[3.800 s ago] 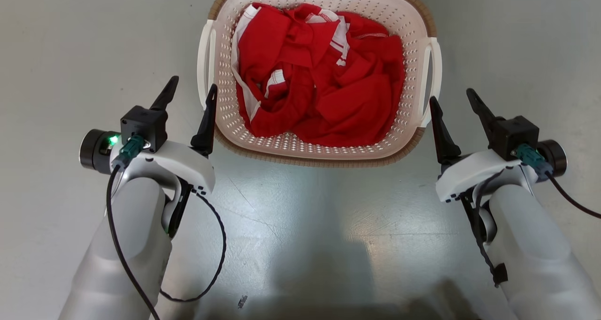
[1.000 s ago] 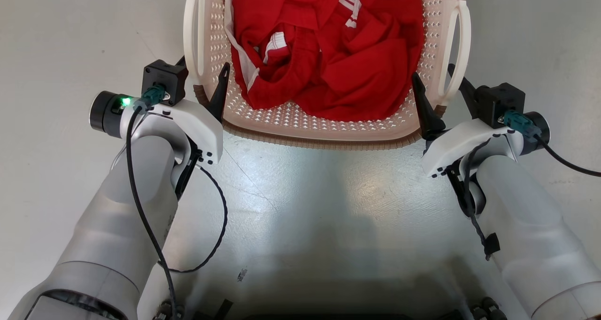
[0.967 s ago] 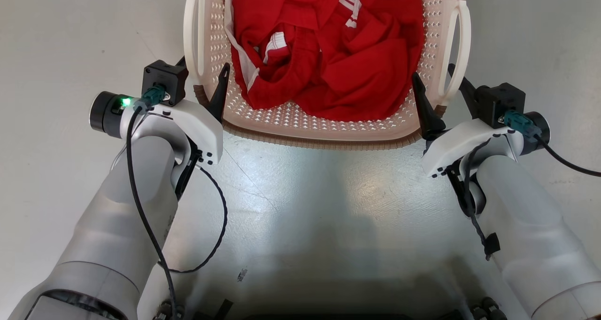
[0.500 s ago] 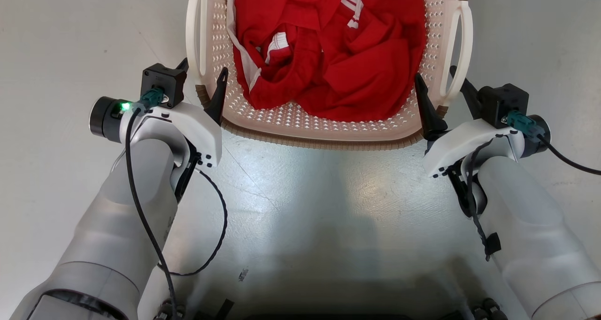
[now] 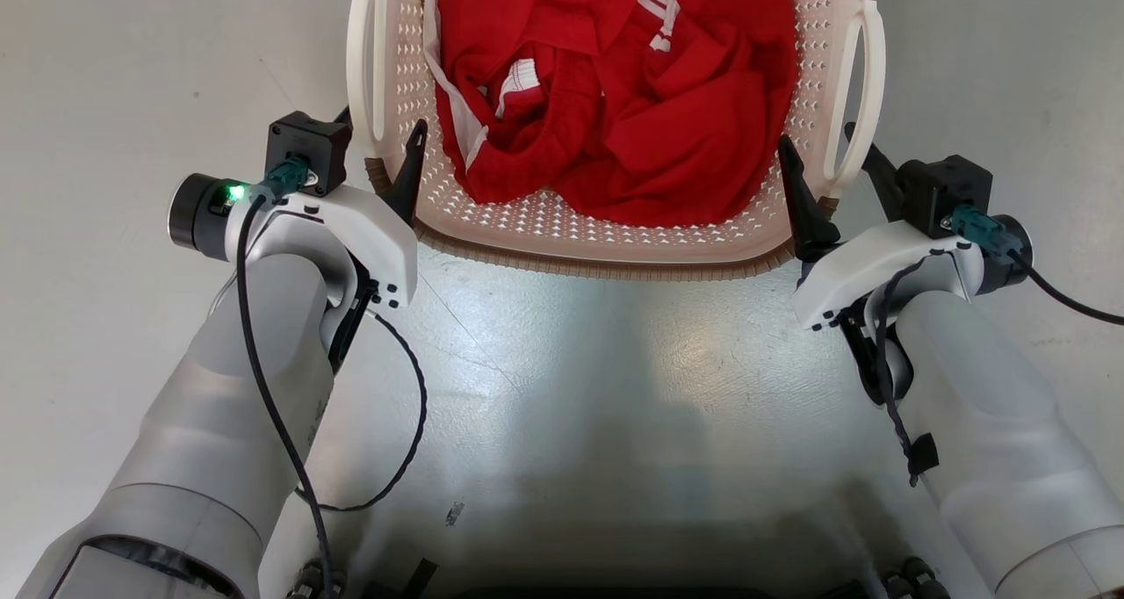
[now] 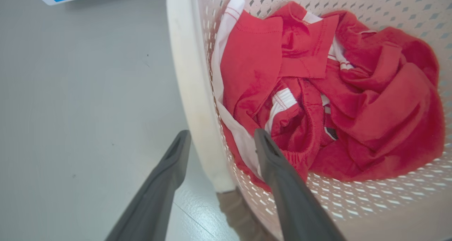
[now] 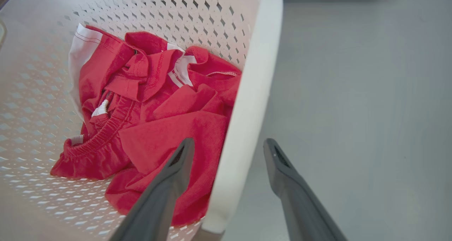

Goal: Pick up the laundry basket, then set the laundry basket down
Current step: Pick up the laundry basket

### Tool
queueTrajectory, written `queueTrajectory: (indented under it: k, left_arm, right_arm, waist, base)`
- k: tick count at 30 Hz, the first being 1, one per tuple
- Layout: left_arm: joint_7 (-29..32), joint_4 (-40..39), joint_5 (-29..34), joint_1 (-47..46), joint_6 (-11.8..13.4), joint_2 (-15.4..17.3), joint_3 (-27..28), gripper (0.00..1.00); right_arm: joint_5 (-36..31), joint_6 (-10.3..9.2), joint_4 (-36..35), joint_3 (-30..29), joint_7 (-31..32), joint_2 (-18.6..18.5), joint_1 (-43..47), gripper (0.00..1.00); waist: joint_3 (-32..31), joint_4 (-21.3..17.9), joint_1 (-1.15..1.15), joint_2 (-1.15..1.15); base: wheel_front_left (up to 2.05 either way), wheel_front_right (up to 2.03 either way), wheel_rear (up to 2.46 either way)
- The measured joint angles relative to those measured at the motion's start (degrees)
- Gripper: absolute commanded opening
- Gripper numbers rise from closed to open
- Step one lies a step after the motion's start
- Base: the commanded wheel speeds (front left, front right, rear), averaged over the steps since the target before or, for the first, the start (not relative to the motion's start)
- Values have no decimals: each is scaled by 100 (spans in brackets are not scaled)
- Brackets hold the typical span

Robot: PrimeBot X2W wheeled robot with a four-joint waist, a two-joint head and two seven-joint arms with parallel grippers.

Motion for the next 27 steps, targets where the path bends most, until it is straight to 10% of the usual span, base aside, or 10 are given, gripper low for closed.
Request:
queueTrajectory:
  k: [4, 5, 6, 7, 12, 27]
  left_arm:
    - [0, 18, -16, -2, 0, -18, -40, 46]
    - [0, 15, -25, -4, 1, -23, -41, 28]
    - [0, 15, -25, -4, 1, -23, -41, 6]
    - [1, 16, -43, -7, 1, -22, -38, 0]
    - [1, 24, -57, -35, 7, -57, -53, 0]
    - [2, 148, -304, 9, 9, -198, -196, 0]
  right_arm:
    - [-1, 0, 0, -9, 0, 0, -44, 100]
    - [-1, 0, -2, -10, 0, 0, -60, 84]
    - [-1, 0, -2, -10, 0, 0, -60, 47]
    - [-2, 0, -7, -12, 0, -1, -68, 40]
    - [30, -2, 1, -7, 7, 2, -66, 0]
    - [-92, -54, 92, -187, 5, -1, -76, 0]
  waist:
    - [-1, -7, 0, 0]
    - [-1, -8, 0, 0]
    - [-1, -8, 0, 0]
    - [0, -9, 0, 0]
    - [4, -10, 0, 0]
    - [-142, 57, 0, 0]
  base:
    - [0, 0, 0]
    - [0, 0, 0]
    - [0, 0, 0]
    - [0, 0, 0]
    - [0, 0, 0]
    - [0, 0, 0]
